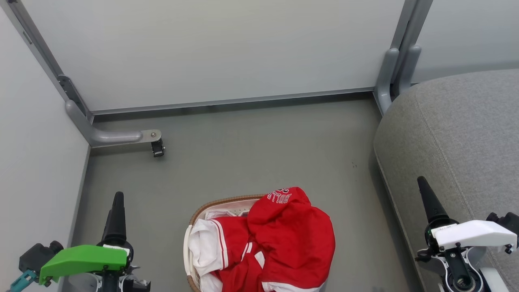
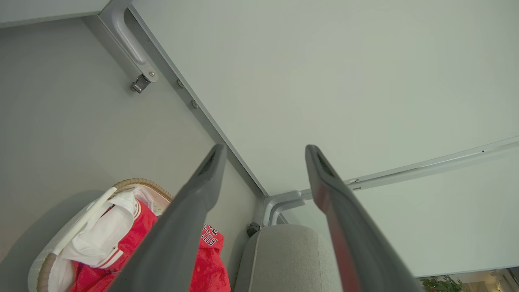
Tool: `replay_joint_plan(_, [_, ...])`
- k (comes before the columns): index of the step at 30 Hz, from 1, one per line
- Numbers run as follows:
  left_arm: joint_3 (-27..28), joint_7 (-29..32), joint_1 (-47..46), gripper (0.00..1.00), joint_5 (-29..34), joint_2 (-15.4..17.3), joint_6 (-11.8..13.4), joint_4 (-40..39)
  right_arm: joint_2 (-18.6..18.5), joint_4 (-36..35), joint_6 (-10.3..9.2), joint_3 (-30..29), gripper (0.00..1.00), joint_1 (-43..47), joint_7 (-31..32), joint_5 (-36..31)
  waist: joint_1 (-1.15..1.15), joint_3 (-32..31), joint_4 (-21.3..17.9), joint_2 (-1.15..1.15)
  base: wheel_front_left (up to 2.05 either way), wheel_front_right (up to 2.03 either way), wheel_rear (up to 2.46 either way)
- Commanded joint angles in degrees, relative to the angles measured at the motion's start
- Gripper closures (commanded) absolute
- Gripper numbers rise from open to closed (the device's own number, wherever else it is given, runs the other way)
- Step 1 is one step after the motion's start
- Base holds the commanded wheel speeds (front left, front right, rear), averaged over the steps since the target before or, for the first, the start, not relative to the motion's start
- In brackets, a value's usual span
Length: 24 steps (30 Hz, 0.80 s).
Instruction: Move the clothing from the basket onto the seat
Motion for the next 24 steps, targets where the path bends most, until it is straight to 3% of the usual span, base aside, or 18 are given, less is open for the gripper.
replay_joint_plan(1, [-0.2,-0.6,-1.5,0.00,2.9,0.8,-0.2,-0.8,-0.8,-1.2,0.02,0.5,0.00,-1.8,-0.7,-2.1,0.00,0.0,0.0,0.00,0.00,0.00,0.00])
replay_joint_plan(24, [-3.8,-5.3,-2.0,0.00,25.5,1.7,0.6,1.1,-2.7,1.3,0.02,4.8,0.00,-3.2,-5.4,-22.6,0.00,0.3,0.2,0.00,0.00,0.00,0.00])
